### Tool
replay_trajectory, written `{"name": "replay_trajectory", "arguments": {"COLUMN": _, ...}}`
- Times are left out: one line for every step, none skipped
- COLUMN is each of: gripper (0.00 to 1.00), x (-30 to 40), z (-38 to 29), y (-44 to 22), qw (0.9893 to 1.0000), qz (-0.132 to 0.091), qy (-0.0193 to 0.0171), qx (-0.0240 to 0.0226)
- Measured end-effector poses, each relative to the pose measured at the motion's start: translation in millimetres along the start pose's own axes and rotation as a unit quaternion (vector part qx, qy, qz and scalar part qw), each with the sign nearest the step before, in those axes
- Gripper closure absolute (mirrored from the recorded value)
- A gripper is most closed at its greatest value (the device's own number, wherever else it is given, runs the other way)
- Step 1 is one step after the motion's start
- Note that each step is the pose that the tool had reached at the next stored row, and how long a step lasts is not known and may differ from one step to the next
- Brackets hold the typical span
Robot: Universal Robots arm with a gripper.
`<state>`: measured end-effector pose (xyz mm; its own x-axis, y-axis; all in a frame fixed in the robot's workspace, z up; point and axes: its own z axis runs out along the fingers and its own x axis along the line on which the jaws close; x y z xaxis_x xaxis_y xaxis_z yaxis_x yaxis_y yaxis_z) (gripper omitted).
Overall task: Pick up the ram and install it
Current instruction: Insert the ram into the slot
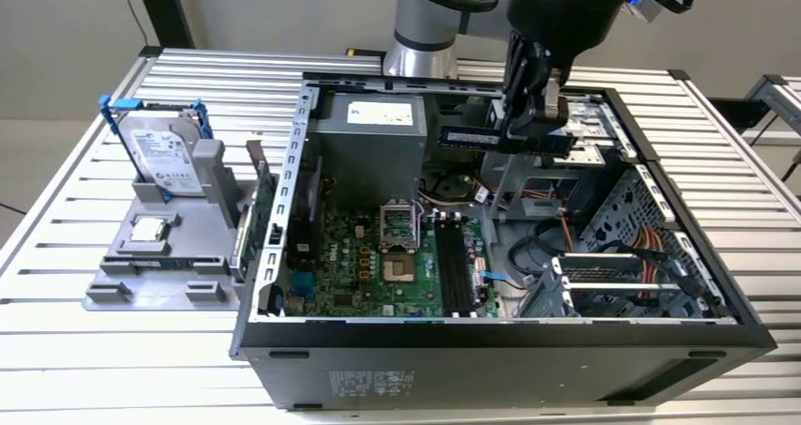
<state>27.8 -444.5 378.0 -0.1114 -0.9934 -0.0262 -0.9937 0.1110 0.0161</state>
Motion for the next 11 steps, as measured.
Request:
{"name": "replay_trajectory", "arguments": {"gripper": 1.00, "x": 0.0, "z": 0.0, "y": 0.0, "qw": 1.0000, "qz": 0.005, "qy": -0.0001, "qx": 0.0001}}
{"name": "replay_trajectory", "arguments": {"gripper": 1.00, "x": 0.0, "z": 0.0, "y": 0.0, "qw": 0.9999, "qz": 0.010, "qy": -0.0002, "qx": 0.0003}}
{"name": "replay_trajectory", "arguments": {"gripper": 1.00, "x": 0.0, "z": 0.1, "y": 0.0, "qw": 0.9999, "qz": 0.015, "qy": -0.0003, "qx": 0.0004}}
{"name": "replay_trajectory", "arguments": {"gripper": 1.00, "x": 0.0, "z": 0.1, "y": 0.0, "qw": 0.9998, "qz": 0.020, "qy": -0.0003, "qx": 0.0005}}
{"name": "replay_trajectory", "arguments": {"gripper": 1.00, "x": 0.0, "z": 0.1, "y": 0.0, "qw": 0.9997, "qz": 0.024, "qy": -0.0004, "qx": 0.0006}}
{"name": "replay_trajectory", "arguments": {"gripper": 1.00, "x": 0.0, "z": 0.1, "y": 0.0, "qw": 0.9996, "qz": 0.028, "qy": -0.0005, "qx": 0.0008}}
{"name": "replay_trajectory", "arguments": {"gripper": 1.00, "x": 0.0, "z": 0.1, "y": 0.0, "qw": 0.9995, "qz": 0.033, "qy": -0.0006, "qx": 0.0009}}
{"name": "replay_trajectory", "arguments": {"gripper": 1.00, "x": 0.0, "z": 0.1, "y": 0.0, "qw": 0.9993, "qz": 0.037, "qy": -0.0006, "qx": 0.0010}}
{"name": "replay_trajectory", "arguments": {"gripper": 1.00, "x": 0.0, "z": 0.1, "y": 0.0, "qw": 0.9991, "qz": 0.042, "qy": -0.0007, "qx": 0.0011}}
{"name": "replay_trajectory", "arguments": {"gripper": 1.00, "x": 0.0, "z": 0.1, "y": 0.0, "qw": 0.9989, "qz": 0.046, "qy": -0.0008, "qx": 0.0012}}
{"name": "replay_trajectory", "arguments": {"gripper": 1.00, "x": 0.0, "z": 0.1, "y": 0.0, "qw": 0.9987, "qz": 0.051, "qy": -0.0009, "qx": 0.0013}}
